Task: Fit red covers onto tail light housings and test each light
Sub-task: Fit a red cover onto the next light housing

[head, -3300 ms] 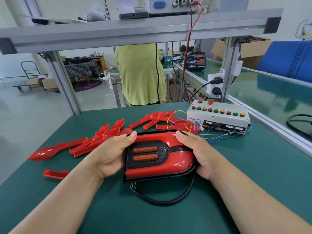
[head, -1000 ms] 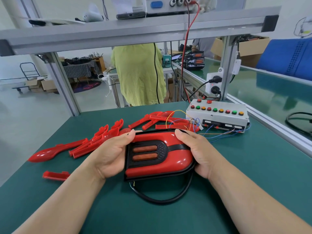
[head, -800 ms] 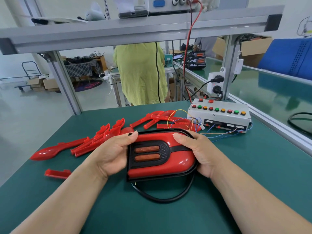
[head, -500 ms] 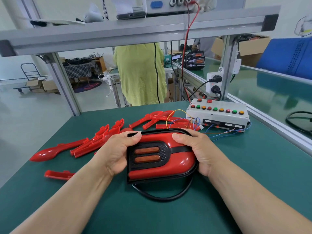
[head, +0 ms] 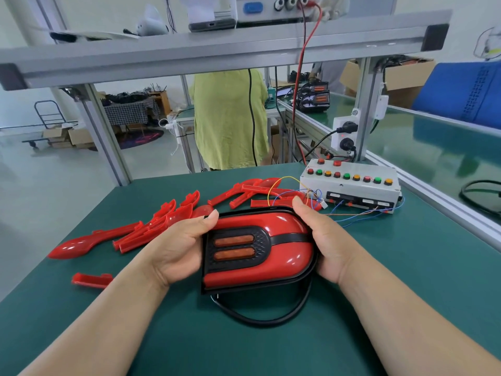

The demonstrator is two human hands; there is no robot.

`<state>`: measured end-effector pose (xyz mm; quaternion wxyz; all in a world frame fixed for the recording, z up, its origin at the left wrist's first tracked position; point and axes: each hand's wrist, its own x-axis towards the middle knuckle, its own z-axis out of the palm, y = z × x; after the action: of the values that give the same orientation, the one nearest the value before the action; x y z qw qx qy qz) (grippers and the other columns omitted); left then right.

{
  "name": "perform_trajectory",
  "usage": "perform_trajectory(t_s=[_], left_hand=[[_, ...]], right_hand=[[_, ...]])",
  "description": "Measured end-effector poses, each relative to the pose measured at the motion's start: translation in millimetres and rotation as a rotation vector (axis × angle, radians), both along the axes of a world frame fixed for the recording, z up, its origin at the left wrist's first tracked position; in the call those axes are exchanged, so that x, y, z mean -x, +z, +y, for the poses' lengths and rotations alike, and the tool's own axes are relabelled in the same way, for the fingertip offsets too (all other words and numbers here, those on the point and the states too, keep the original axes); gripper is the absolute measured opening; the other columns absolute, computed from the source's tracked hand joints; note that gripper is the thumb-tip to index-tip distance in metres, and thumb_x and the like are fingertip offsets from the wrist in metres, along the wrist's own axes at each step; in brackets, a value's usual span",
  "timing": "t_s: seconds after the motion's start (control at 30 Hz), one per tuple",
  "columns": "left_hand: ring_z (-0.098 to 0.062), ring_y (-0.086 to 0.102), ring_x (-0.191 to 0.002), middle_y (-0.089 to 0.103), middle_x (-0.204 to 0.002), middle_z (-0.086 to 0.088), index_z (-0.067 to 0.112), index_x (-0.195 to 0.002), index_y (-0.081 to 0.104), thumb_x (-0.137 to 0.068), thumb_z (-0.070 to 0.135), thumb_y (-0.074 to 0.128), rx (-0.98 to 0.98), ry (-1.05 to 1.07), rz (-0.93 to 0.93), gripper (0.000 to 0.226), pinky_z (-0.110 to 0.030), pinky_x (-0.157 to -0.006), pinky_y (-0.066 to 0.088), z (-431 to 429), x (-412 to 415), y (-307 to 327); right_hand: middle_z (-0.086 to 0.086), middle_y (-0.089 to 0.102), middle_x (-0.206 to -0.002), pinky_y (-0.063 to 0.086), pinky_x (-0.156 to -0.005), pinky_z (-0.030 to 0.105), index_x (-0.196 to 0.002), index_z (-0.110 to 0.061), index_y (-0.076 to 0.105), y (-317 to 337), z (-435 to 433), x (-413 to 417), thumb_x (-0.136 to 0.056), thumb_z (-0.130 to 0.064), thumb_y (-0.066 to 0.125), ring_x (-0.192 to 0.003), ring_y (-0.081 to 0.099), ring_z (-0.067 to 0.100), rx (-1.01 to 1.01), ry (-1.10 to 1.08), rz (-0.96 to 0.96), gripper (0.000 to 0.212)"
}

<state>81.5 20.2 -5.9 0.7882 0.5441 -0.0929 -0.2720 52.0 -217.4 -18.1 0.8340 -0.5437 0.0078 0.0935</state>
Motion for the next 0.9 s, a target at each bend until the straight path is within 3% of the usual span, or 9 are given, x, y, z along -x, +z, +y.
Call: perform_trajectory(t_s=[0.2,0.3,0.37,0.53,0.73,0.9], left_hand=[[-0.042,0.059,-0.12,0.059,-0.131,-0.027,0.001,-0.124,0.065,-0.1,0.03,0.043,-0.031,0.006,-0.013,0.044,-0.049,-0.089,0.054,-4,2,-1],[-0.041,0.065,-0.111,0.064,-0.123,-0.027,0.002,-0.113,0.072,-0.096,0.032,0.045,-0.046,0.081,0.011,0.044,-0.047,-0.081,0.058,-10,1,-1],[-0.039,0.069,-0.103,0.069,-0.115,-0.026,0.004,-0.102,0.077,-0.092,0.034,0.047,-0.047,0.132,0.03,0.043,-0.044,-0.074,0.06,-13,1,1],[-0.035,0.073,-0.092,0.072,-0.106,-0.023,0.007,-0.091,0.08,-0.097,0.034,0.044,0.0,0.238,0.051,0.046,-0.041,-0.065,0.061,-17,1,3],[-0.039,0.073,-0.09,0.071,-0.104,-0.027,0.003,-0.088,0.08,-0.101,0.03,0.043,0.05,0.289,0.061,0.048,-0.045,-0.062,0.06,-20,3,8],[-0.035,0.073,-0.092,0.072,-0.107,-0.023,0.004,-0.089,0.08,-0.1,0.034,0.044,0.099,0.327,0.088,0.048,-0.044,-0.063,0.06,-26,7,7]], right_hand=[[0.011,0.075,-0.109,0.061,-0.077,0.042,-0.101,-0.023,0.079,-1,-2,-2,-0.092,-0.06,0.051,-0.097,0.073,0.028,-0.063,-0.082,0.043,0.048],[0.013,0.074,-0.112,0.061,-0.08,0.042,-0.111,-0.017,0.077,0,-4,-4,-0.096,-0.061,0.045,-0.099,0.073,0.028,-0.086,-0.071,0.039,0.056],[0.012,0.075,-0.108,0.062,-0.074,0.037,-0.104,-0.016,0.079,0,-5,-5,-0.097,-0.061,0.039,-0.094,0.074,0.025,-0.11,-0.044,0.007,0.06],[0.006,0.077,-0.099,0.059,-0.066,0.028,-0.097,-0.021,0.081,1,-6,-4,-0.079,-0.07,0.046,-0.086,0.075,0.019,-0.165,-0.009,-0.054,0.063],[0.004,0.077,-0.099,0.059,-0.074,0.028,-0.096,-0.023,0.081,0,-5,-4,-0.089,-0.07,0.039,-0.089,0.074,0.017,-0.254,0.007,-0.081,0.064],[0.012,0.073,-0.115,0.057,-0.086,0.032,-0.109,-0.013,0.077,1,0,0,-0.094,-0.061,0.041,-0.108,0.07,0.022,-0.335,0.013,-0.134,0.062]])
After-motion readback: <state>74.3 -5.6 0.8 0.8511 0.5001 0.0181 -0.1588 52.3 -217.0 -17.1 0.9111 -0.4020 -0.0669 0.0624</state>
